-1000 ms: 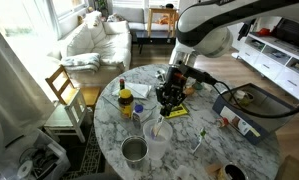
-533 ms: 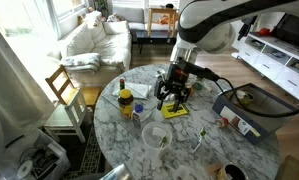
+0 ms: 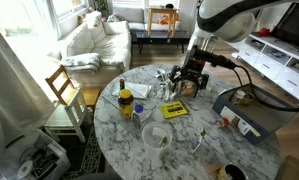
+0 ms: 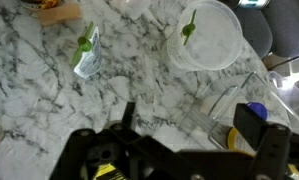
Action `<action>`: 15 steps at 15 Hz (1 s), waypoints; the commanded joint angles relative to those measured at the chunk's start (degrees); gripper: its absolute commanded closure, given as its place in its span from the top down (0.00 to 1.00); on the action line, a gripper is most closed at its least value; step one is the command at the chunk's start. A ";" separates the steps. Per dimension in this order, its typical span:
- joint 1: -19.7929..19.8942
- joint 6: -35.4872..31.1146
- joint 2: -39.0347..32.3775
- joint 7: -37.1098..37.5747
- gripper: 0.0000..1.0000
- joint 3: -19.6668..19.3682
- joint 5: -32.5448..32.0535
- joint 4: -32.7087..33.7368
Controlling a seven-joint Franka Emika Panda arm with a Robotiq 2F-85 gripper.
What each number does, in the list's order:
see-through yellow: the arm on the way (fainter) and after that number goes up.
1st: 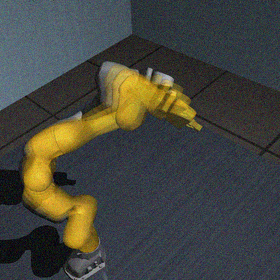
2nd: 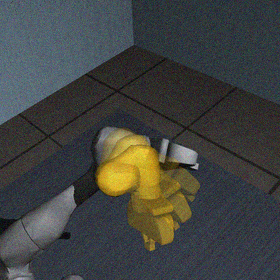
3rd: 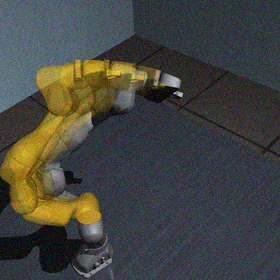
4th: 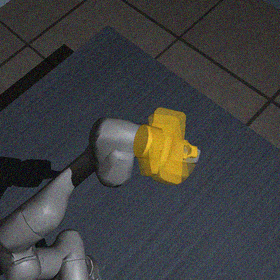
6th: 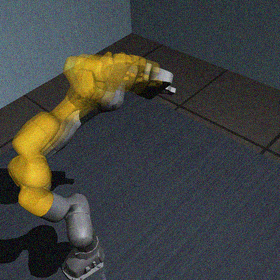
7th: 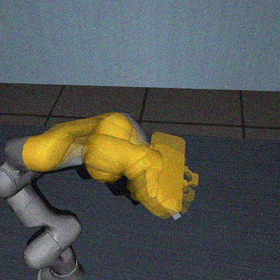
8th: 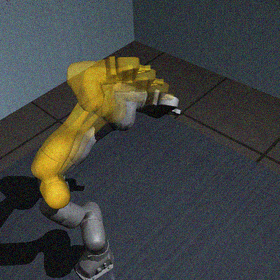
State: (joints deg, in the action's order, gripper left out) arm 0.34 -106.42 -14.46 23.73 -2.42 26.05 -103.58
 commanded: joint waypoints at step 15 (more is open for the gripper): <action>2.94 6.65 0.89 8.28 1.00 -2.98 -1.07 -2.97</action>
State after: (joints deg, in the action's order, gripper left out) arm 3.17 -102.30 -14.37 30.05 -5.19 25.91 -105.40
